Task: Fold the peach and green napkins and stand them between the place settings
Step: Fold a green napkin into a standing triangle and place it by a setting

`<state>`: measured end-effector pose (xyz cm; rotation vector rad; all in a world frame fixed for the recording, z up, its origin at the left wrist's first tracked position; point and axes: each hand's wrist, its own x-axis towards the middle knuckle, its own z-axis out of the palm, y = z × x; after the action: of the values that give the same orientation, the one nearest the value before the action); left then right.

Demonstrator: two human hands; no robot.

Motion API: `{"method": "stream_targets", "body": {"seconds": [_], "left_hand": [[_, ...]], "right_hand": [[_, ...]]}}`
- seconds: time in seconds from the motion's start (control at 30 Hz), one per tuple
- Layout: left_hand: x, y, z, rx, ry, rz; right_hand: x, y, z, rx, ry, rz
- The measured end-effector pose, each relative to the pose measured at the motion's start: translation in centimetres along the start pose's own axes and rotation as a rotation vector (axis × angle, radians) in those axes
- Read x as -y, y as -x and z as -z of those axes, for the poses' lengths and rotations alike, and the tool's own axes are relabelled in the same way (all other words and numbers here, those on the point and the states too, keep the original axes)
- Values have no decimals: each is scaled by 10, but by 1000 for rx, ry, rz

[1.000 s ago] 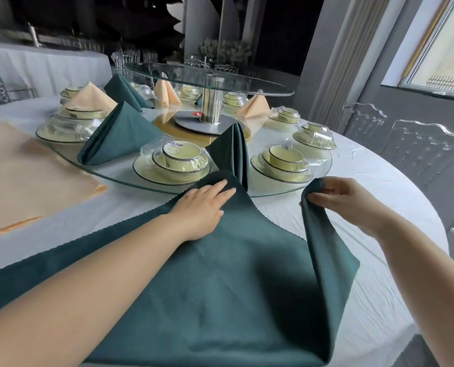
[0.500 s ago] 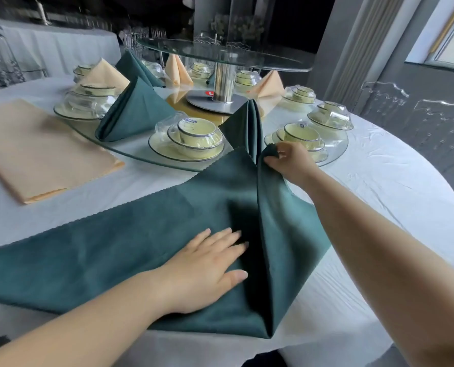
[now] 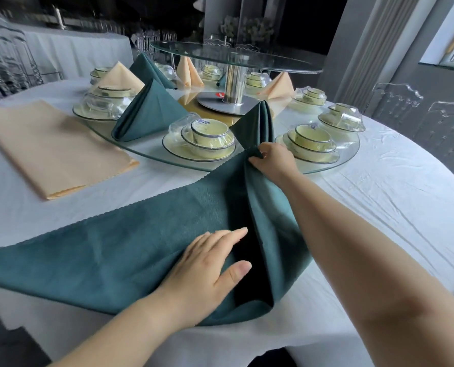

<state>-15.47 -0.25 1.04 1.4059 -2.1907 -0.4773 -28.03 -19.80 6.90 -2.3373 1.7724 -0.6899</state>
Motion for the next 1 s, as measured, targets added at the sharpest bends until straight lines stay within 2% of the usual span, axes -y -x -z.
{"method": "stream_targets", "body": {"seconds": [0.17,0.37,0.47,0.63,0.77,0.9,1.0], "left_hand": [[7,5,-9,-89,-148,-197],[8,7,-9,-163,-174,-399],[10,5,-13,-187,-168,-414],[13,2,-18,-178,-205,-395],[14,1,-21,-163,-174,-370],[12,-1,-20,-170,-167,-371],[10,0,-20,-173,-181,-367]], "right_hand": [[0,-6,-5,-77,53,-4],[-5,-11,-12,-123,171,-4],[-7,-11,-13,-126,180,8],[-5,0,-1,-198,15,-2],[-6,61,8,-249,-153,199],[-12,140,-6,-59,-102,419],[-24,152,-14,98,-37,435]]}}
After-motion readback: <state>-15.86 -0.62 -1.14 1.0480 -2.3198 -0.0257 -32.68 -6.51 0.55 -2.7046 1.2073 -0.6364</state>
